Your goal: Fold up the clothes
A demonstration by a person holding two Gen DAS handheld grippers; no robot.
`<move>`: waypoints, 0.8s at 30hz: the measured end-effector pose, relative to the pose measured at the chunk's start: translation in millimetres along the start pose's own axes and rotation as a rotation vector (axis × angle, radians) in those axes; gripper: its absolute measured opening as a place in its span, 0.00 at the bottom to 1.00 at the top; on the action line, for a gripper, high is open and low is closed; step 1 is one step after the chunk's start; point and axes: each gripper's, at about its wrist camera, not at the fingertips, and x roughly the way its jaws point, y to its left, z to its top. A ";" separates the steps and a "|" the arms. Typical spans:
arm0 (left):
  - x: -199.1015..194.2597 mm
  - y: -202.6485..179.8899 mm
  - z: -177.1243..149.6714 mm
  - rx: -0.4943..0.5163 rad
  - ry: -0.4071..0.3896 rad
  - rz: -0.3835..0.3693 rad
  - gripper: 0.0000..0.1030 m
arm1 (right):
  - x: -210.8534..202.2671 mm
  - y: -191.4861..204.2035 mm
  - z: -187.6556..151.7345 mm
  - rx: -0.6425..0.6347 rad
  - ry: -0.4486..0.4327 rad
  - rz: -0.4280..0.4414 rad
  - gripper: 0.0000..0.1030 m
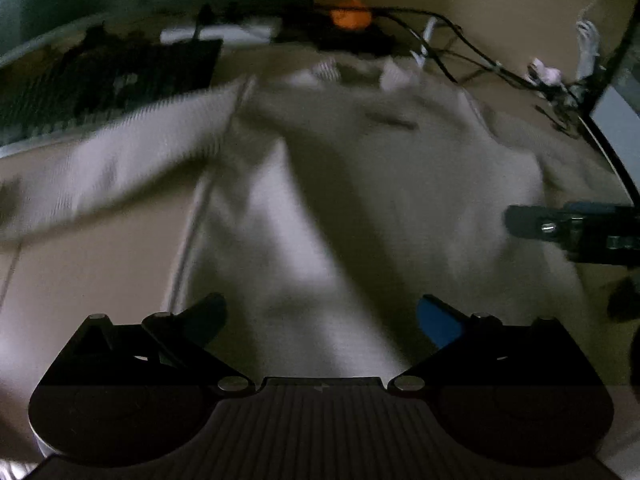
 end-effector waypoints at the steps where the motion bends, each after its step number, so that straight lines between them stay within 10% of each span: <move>1: -1.8 4.1 -9.2 -0.006 0.017 0.001 1.00 | 0.5 2.3 -9.9 0.014 0.025 -0.002 1.00; 24: -15.6 5.4 -47.2 0.033 -0.110 0.103 1.00 | 2.3 27.4 -27.0 -0.043 0.110 -0.112 1.00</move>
